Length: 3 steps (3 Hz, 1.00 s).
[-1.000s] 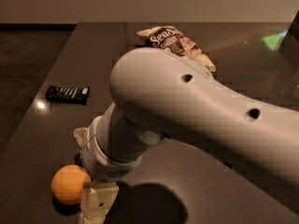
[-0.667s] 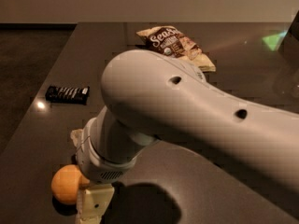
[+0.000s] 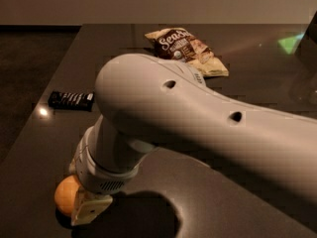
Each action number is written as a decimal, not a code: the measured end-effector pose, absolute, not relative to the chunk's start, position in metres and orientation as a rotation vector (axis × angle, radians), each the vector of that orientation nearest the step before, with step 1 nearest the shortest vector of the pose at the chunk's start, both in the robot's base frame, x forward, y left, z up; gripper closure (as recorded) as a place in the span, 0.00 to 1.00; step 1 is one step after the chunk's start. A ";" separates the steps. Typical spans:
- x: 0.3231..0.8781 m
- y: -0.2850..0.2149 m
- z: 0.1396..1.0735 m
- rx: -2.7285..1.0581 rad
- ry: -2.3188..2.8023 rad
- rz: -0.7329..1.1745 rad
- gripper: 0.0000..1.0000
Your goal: Move orange near rxbar chocolate
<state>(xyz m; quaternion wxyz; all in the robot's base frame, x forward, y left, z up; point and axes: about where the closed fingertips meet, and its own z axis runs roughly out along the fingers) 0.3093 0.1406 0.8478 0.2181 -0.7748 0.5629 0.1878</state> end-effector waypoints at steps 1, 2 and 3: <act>0.310 0.141 0.851 -2.153 1.562 0.534 0.71; 0.338 0.130 0.872 -2.086 1.624 0.493 0.99; 0.382 0.112 0.887 -1.982 1.723 0.465 1.00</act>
Offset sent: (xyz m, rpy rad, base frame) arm 0.0402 -0.0163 0.0333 0.0018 -0.0069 -0.1078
